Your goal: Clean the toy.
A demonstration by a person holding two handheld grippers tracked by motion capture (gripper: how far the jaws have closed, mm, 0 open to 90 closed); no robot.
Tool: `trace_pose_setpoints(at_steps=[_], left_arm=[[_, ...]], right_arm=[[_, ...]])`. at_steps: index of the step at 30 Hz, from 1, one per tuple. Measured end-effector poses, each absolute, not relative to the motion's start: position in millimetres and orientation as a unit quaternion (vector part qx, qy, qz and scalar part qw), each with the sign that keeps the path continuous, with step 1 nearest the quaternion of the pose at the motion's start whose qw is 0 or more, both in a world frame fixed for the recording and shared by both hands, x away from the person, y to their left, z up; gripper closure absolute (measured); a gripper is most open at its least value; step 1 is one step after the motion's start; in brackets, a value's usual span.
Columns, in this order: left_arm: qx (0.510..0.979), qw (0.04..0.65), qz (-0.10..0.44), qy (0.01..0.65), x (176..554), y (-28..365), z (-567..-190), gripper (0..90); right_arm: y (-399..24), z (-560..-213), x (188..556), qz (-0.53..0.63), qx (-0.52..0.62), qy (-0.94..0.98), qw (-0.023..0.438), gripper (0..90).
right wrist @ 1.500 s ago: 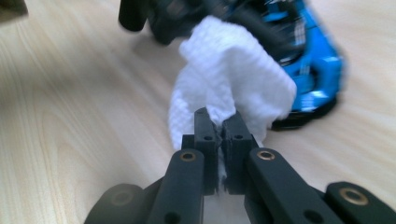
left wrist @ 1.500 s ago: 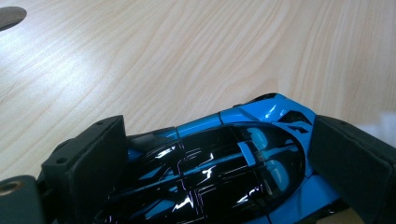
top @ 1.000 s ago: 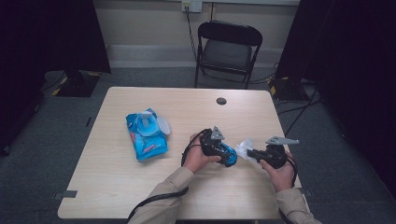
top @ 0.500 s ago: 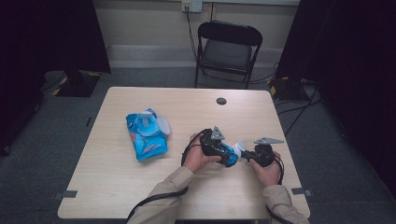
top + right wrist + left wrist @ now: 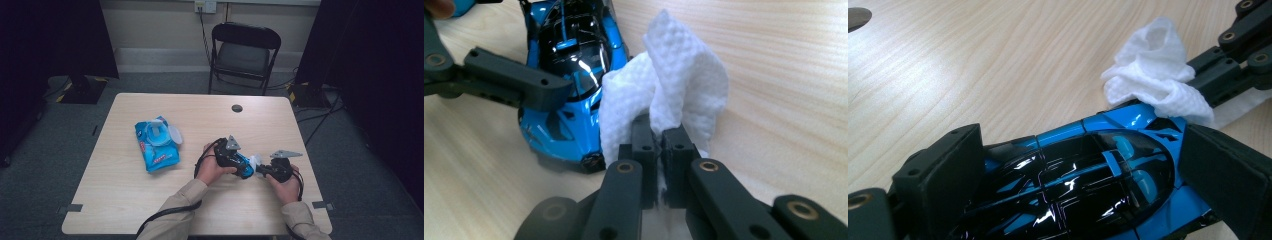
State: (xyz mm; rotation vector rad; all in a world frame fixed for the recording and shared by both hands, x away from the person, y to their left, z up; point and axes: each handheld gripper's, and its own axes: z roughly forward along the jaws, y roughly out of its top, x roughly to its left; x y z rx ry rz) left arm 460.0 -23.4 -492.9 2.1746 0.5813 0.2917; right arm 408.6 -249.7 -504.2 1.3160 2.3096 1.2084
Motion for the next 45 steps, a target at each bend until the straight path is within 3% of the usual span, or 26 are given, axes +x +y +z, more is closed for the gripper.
trace_pose_setpoints(at_steps=[22, 45], left_arm=[[0.867, 0.424, 0.116, 0.235, 460, -24, -493, 4.5], [0.869, 0.418, 0.119, 0.235, 459, -25, -492, 4.4]], right_arm=[[-245, -502, 381, 0.411, 0.410, 0.810, 0.085, 87.0], [-211, -502, 367, 0.416, 0.354, 0.836, 0.052, 87.0]])
